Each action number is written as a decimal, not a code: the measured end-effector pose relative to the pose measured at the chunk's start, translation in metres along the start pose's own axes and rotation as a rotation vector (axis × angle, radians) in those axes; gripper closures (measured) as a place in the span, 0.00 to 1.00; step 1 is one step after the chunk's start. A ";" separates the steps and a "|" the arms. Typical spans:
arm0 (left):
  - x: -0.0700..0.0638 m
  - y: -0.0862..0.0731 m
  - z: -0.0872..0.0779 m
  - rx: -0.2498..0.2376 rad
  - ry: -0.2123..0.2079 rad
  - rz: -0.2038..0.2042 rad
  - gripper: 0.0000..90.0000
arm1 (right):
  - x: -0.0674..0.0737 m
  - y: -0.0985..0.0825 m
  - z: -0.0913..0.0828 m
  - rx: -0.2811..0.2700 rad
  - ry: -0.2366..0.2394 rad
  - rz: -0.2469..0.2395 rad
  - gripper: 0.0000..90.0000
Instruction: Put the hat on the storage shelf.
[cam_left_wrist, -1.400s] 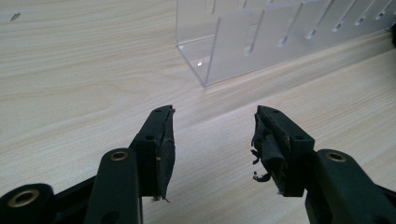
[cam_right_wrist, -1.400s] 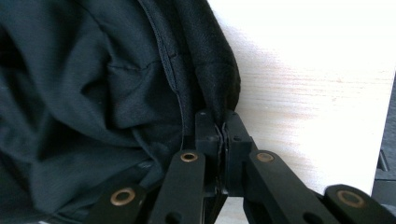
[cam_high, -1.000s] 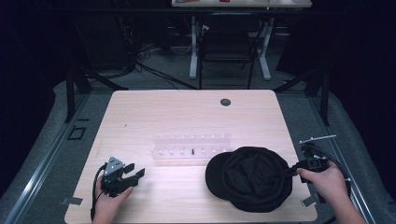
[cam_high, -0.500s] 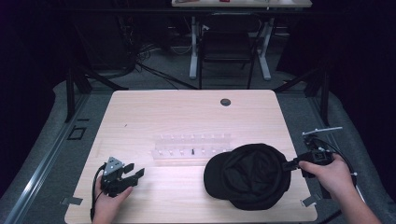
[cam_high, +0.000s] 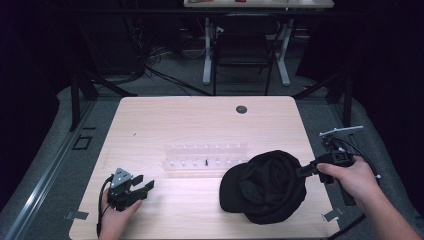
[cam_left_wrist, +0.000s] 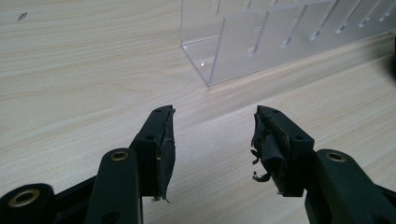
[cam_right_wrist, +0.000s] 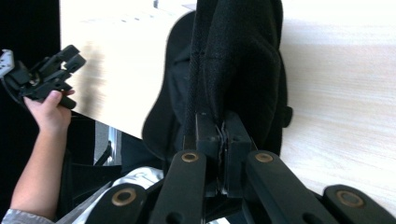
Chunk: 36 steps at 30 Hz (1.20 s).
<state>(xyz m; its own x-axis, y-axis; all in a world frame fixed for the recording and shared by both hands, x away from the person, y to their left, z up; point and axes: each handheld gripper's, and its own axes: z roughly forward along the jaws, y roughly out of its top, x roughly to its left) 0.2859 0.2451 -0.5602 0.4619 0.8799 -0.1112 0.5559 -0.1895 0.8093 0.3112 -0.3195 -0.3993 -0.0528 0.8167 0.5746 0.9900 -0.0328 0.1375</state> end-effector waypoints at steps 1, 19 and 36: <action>0.000 0.000 0.000 0.000 0.000 -0.001 0.54 | 0.002 0.001 -0.003 0.020 -0.007 -0.010 0.98; 0.001 0.000 -0.001 0.000 0.004 -0.001 0.54 | 0.049 0.005 -0.025 -0.048 0.082 -0.076 0.98; 0.000 0.000 -0.001 0.001 0.001 0.000 0.54 | 0.070 0.001 -0.055 -0.127 0.145 -0.115 0.98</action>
<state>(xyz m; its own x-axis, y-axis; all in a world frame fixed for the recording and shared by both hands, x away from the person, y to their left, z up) 0.2856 0.2456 -0.5600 0.4614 0.8802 -0.1107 0.5567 -0.1901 0.8087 0.3015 -0.2938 -0.3148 -0.1918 0.7282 0.6580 0.9524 -0.0238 0.3040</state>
